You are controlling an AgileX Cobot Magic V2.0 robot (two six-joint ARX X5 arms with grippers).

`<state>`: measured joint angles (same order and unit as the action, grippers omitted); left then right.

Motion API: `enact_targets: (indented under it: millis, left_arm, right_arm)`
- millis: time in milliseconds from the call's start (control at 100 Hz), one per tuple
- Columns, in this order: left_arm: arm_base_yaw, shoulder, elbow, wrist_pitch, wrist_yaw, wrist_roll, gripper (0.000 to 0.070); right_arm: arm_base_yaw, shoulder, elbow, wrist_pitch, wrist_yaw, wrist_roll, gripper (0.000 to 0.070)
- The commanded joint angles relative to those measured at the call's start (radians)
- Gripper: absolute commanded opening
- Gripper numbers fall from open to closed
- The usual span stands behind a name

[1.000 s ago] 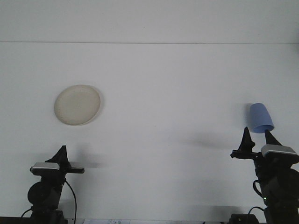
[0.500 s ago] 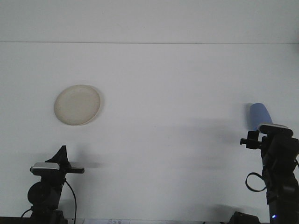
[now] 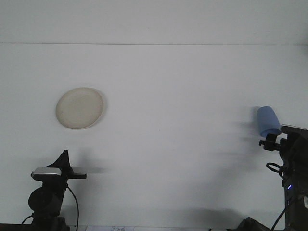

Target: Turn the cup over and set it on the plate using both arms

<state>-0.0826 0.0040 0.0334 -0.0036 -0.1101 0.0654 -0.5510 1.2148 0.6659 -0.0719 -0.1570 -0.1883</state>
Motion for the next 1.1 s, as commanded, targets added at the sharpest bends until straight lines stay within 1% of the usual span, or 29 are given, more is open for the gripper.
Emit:
enact_targets:
  millis: [0,100,320,370,400,430,550,600,640,660,780,930,990,1050,1090]
  left_arm:
    - [0.001,-0.001,-0.019,0.010,-0.004,0.002,0.0016]
    - [0.001,-0.001,-0.019,0.010,-0.004,0.002,0.0016]
    - [0.001,-0.001,-0.019,0.010,-0.004,0.002,0.0016]
    - [0.001,-0.001,-0.019,0.010,-0.004,0.002,0.0016]
    - [0.001,-0.001,-0.019,0.010,-0.004,0.002,0.0016]
    - [0.001,-0.001,-0.019,0.010,-0.004,0.002,0.0016]
    - [0.001,-0.001,-0.019,0.010,-0.004,0.002,0.0016]
    - [0.001,-0.001,-0.019,0.010,-0.004,0.002,0.0016]
    - [0.001,-0.001,-0.019,0.010,-0.004,0.002,0.0016]
    - [0.001,-0.001,-0.019,0.010,-0.004,0.002,0.0016]
    - [0.001,-0.001,-0.019,0.010,-0.004,0.002,0.0016]
    - [0.001,-0.001,-0.019,0.010,-0.004,0.002,0.0016]
    - [0.001,-0.001,-0.019,0.010,-0.004,0.002,0.0016]
    - [0.001,-0.001,-0.019,0.010,-0.004,0.002,0.0016]
    - [0.001,-0.001,-0.019,0.010,-0.004,0.002,0.0016]
  right_arm:
    - [-0.010,0.053,0.007,0.054,-0.031,-0.019,0.0467]
    - [-0.012,0.141,0.007,0.157,-0.055,-0.021,0.0467]
    - [-0.011,0.316,0.007,0.391,-0.056,-0.021,0.0466]
    - [-0.011,0.350,0.007,0.439,-0.057,-0.020,0.0454]
    - [-0.011,0.364,0.007,0.461,-0.058,-0.018,0.0428]
    - [-0.011,0.376,0.007,0.478,-0.061,-0.018,0.0382]
    - [-0.011,0.398,0.007,0.519,-0.115,-0.017,0.0142]
    - [-0.011,0.399,0.007,0.531,-0.127,-0.012,0.0062]
    - [-0.011,0.398,0.007,0.543,-0.132,-0.004,0.0018]
    - [-0.011,0.396,0.007,0.545,-0.132,0.006,0.0002]
    - [-0.011,0.362,0.007,0.535,-0.131,0.087,0.0002]
    - [0.002,0.249,0.008,0.489,-0.129,0.239,0.0002]
    - [0.018,0.177,0.009,0.437,-0.114,0.296,0.0001]
    - [0.044,0.087,0.009,0.361,-0.077,0.352,0.0002]
    - [0.068,0.021,0.010,0.301,-0.066,0.383,0.0002]
